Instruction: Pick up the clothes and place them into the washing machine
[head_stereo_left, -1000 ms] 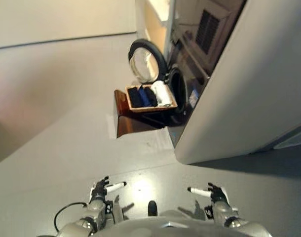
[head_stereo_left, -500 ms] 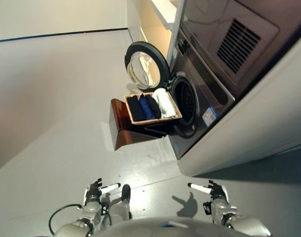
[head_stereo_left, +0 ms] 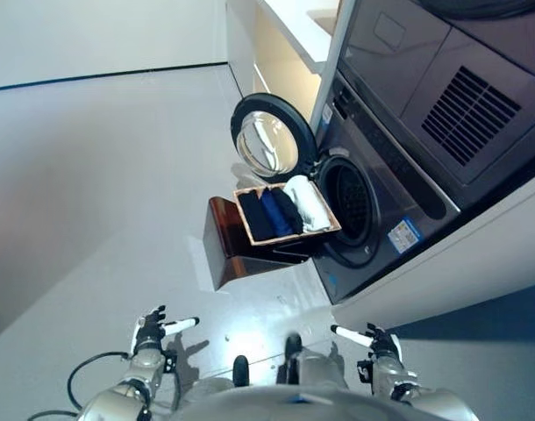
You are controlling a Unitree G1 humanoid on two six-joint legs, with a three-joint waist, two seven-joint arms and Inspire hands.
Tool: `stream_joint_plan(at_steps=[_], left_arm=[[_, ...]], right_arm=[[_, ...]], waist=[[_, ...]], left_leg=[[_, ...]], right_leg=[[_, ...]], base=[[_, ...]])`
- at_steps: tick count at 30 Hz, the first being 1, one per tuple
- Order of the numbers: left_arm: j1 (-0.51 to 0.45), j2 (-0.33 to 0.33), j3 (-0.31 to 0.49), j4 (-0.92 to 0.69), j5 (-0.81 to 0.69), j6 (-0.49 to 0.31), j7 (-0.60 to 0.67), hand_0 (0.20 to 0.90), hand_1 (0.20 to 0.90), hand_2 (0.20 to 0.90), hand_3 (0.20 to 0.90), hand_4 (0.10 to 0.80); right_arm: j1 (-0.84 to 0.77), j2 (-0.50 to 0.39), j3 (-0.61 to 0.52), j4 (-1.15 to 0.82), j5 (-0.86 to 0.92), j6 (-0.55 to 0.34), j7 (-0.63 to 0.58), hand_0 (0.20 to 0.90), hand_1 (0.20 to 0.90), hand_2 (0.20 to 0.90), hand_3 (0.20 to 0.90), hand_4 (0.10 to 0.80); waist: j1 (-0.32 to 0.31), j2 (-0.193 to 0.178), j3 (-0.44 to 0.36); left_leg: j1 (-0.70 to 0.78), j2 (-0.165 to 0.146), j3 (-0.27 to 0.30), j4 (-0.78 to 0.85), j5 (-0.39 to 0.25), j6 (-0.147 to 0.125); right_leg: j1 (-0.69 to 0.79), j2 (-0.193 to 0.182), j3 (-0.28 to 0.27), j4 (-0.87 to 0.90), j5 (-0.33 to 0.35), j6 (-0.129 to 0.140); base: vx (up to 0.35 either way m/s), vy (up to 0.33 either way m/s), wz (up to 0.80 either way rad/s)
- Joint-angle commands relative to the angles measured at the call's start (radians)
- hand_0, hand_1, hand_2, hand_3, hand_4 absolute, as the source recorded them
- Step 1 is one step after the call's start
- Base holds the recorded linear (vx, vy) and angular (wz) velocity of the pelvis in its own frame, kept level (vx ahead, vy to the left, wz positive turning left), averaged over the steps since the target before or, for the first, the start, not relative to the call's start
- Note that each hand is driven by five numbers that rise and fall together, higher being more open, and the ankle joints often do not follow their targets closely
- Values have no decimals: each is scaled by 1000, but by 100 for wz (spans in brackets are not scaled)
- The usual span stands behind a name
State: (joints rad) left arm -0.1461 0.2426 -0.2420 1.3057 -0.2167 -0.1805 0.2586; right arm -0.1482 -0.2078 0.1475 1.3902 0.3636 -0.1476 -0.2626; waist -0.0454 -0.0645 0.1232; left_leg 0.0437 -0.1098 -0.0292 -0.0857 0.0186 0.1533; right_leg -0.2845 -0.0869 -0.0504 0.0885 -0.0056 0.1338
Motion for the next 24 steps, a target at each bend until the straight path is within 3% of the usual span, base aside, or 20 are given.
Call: stream_joint_plan(at_steps=[1, 6, 7, 8, 10, 11, 12, 14, 16, 18, 21, 24], left_arm=[[-80, -16, 3, -30, 32, -58, 10, 900, 900, 900, 900, 800], [-71, -48, -8, -31, 16, -58, 4, 900, 900, 900, 900, 800], [-68, -53, -16, -44, 11, -65, 5, 900, 900, 900, 900, 800], [-67, -53, -17, -49, 8, -67, 6, 900, 900, 900, 900, 800], [-63, -54, -9, -52, 0, -71, 8, 900, 900, 900, 900, 800], [-59, -55, -7, -51, -8, -72, 11, 900, 900, 900, 900, 800], [-56, -54, -2, -48, -15, -74, 16, 900, 900, 900, 900, 800], [-53, -54, 1, -43, -16, -74, 16, 900, 900, 900, 900, 800], [-53, -48, 16, -14, -19, -74, 33, 900, 900, 900, 900, 800], [-47, -51, 31, -1, -30, -71, 43, 900, 900, 900, 900, 800], [-33, -59, 35, 11, -30, -63, 40, 900, 900, 900, 900, 800], [-14, -56, 44, 10, -34, -66, 36, 900, 900, 900, 900, 800]], right_arm=[[-32, -56, -9, -25, 27, -41, -24, 900, 900, 900, 900, 800], [-25, -47, 0, -37, 43, -58, -22, 900, 900, 900, 900, 800], [-29, -43, 10, -46, 55, -67, -20, 900, 900, 900, 900, 800], [-29, -39, 13, -49, 62, -73, -21, 900, 900, 900, 900, 800], [-40, -37, 17, -62, 78, -77, -15, 900, 900, 900, 900, 800], [-47, -36, 19, -67, 85, -81, -19, 900, 900, 900, 900, 800], [-52, -35, 20, -74, 96, -83, -23, 900, 900, 900, 900, 800], [-58, -34, 20, -79, 102, -85, -25, 900, 900, 900, 900, 800], [-82, -28, 31, -96, 118, -97, -31, 900, 900, 900, 900, 800], [-85, -24, 39, -103, 120, -103, -44, 900, 900, 900, 900, 800], [-81, -26, 33, -111, 128, -101, -45, 900, 900, 900, 900, 800], [-81, -18, 35, -113, 130, -96, -34, 900, 900, 900, 900, 800]], waist=[[-8, 6, -9], [-17, 6, -35], [-17, 3, -29], [-10, -3, -18], [14, -17, 10], [21, -21, 17], [25, -28, 18], [35, -33, 20], [56, -32, 23], [83, -7, 11], [105, 15, 0], [119, 15, -25]], left_leg=[[85, 45, -92, 41, -126, -130], [67, 78, -90, 183, -146, -168], [9, 94, -82, 372, -101, -196], [-41, 96, -77, 483, -69, -203], [-135, 63, -79, 671, -26, -190], [-182, 67, -61, 701, -14, -179], [-236, 86, -29, 694, -17, -166], [-274, 94, -9, 675, -29, -159], [-311, 127, 6, 423, -30, -165], [-322, 143, -52, 188, 79, -193], [-318, 130, -44, 29, 160, -207], [-275, 108, -84, 20, 163, -198]], right_leg=[[102, 77, 55, -92, 137, -32], [155, 99, 34, -108, 115, -60], [200, 115, 39, -120, 98, -82], [228, 115, 40, -124, 90, -93], [270, 111, 53, -129, 79, -112], [283, 107, 50, -134, 74, -118], [294, 99, 49, -140, 68, -118], [307, 93, 53, -145, 63, -116], [334, 93, 84, -161, 42, -101], [363, 116, 113, -174, 15, -97], [418, 130, 143, -176, -37, -96], [451, 115, 170, -175, -66, -90]], base=[[300, -135, 47], [248, -134, 34], [197, -162, 20], [235, -201, 21], [122, -109, -1], [124, -72, -24], [125, -39, -13], [139, 14, 9], [249, 120, 9], [301, 164, -21], [250, 144, -37], [284, 208, -63]])
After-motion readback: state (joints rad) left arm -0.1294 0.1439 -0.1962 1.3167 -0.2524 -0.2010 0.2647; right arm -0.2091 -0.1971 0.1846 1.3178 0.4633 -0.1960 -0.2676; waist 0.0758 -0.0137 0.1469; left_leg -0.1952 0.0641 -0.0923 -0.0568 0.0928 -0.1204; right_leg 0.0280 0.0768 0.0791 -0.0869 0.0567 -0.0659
